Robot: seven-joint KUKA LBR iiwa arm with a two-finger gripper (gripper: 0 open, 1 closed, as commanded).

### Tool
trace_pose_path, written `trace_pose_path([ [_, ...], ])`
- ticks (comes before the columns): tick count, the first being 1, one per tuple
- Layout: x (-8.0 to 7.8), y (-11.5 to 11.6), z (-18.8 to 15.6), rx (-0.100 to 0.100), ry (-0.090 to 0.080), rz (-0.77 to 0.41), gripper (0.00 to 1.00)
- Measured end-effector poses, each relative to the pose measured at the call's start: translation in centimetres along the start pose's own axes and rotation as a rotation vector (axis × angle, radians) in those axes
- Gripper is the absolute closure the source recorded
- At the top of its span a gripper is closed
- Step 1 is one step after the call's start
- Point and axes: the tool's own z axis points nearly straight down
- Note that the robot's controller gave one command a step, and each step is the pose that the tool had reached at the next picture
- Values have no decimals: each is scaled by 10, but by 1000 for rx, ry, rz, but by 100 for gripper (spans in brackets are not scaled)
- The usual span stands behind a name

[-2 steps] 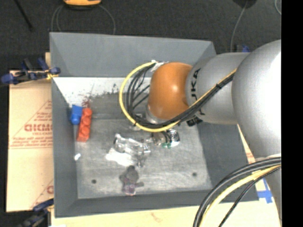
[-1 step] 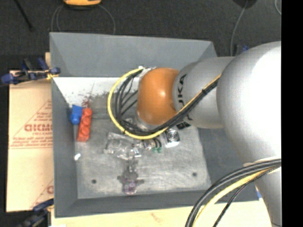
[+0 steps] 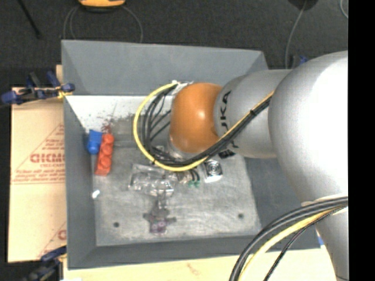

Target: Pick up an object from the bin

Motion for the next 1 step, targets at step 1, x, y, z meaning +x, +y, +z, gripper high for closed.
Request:
trace_pose_path([
  [1,15,-4,-169,2,2,-17,100],
])
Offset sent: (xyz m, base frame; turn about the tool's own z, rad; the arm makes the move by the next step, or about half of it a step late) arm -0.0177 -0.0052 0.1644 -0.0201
